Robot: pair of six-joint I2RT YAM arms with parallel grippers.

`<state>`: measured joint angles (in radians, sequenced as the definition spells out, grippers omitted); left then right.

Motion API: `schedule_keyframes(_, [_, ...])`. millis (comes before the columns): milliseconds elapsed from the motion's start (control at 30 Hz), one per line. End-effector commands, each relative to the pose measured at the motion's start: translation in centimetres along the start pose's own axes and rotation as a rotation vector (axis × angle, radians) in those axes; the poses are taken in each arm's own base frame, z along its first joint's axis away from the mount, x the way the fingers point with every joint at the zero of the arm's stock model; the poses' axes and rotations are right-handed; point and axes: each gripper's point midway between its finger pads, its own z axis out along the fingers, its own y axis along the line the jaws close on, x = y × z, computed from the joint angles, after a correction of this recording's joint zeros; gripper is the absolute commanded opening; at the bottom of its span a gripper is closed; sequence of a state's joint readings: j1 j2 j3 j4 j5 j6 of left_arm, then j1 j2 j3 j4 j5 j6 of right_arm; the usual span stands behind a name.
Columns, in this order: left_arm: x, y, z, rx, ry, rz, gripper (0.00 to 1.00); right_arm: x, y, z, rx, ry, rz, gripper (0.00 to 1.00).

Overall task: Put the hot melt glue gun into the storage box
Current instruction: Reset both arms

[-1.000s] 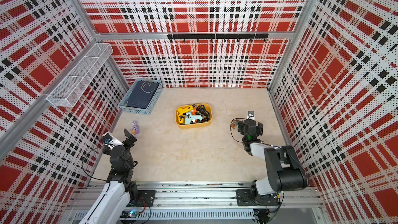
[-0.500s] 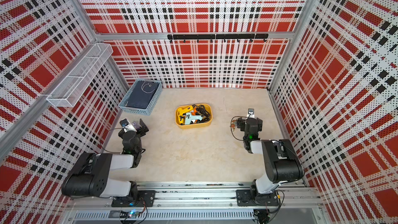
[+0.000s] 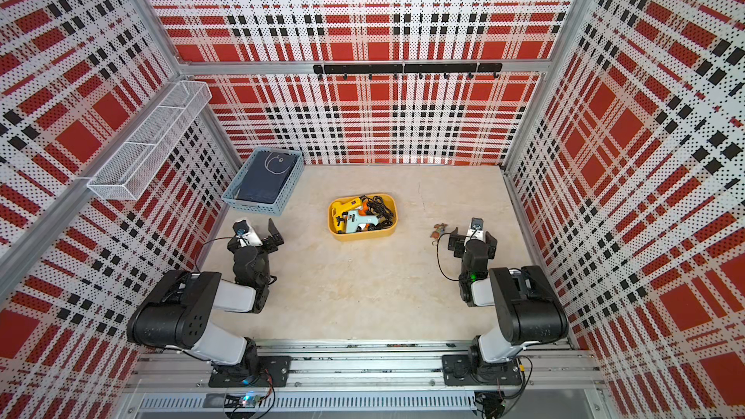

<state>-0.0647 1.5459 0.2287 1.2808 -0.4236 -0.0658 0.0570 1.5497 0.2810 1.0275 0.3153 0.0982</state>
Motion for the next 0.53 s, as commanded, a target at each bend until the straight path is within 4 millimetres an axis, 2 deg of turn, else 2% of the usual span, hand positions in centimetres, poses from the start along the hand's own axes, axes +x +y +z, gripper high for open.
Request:
schedule_keyframes(0, [-0.54, -0.07, -0.29, 0.005, -0.026, 0.005, 0.99, -2.27, -0.41, -0.1, 0.035, -0.089, 0.04, 1.0])
schedule_keyframes(500, [-0.58, -0.02, -0.11, 0.012, -0.026, -0.003, 0.99, -2.3, -0.32, -0.04, 0.032, -0.082, 0.042, 1.0])
